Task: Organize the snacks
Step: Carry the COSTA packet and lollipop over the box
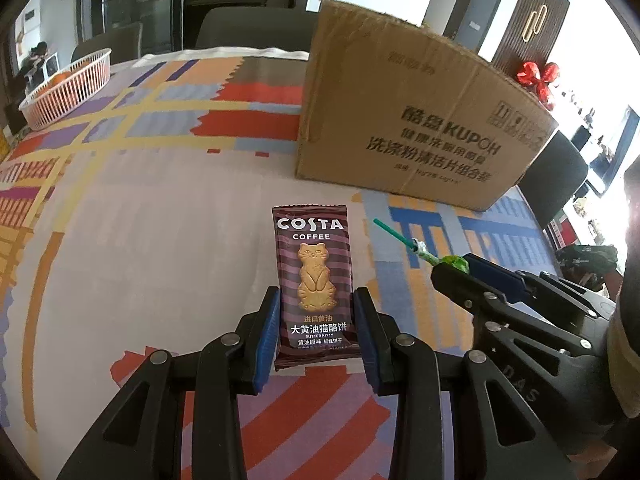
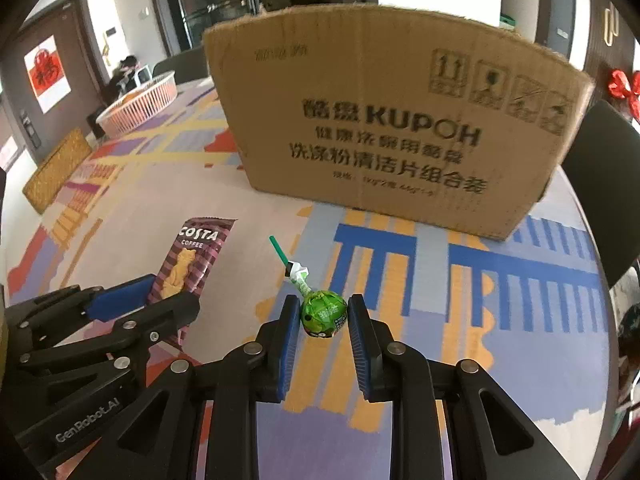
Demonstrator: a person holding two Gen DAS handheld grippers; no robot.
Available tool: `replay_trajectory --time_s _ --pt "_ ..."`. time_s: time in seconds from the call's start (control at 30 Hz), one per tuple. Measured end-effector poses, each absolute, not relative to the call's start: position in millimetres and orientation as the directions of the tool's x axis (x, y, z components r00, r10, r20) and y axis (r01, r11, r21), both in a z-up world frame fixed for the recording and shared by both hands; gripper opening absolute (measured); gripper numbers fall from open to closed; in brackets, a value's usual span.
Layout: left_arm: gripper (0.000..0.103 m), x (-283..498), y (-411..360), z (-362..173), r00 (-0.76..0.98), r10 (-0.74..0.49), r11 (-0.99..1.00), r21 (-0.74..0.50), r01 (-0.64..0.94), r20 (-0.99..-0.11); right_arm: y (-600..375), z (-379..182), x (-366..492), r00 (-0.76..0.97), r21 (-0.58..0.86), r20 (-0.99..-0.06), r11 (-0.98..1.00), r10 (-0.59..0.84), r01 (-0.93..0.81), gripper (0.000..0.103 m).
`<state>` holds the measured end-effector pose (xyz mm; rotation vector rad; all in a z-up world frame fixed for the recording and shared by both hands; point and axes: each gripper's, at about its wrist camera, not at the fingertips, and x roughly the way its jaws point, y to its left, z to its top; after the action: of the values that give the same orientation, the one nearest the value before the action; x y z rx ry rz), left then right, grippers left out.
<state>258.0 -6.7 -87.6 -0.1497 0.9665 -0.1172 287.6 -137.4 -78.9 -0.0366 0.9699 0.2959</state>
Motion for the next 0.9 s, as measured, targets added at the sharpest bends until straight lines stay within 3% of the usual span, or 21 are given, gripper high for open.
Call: replay_trajectory --time_s 0.9 --pt "0.036 249 -30 34 0.73 -0.228 0.973 -0.173 0.152 -0.644 -179 47 250 0.772 0.149 -0.593 0.974 0.227 -0.172 0.026"
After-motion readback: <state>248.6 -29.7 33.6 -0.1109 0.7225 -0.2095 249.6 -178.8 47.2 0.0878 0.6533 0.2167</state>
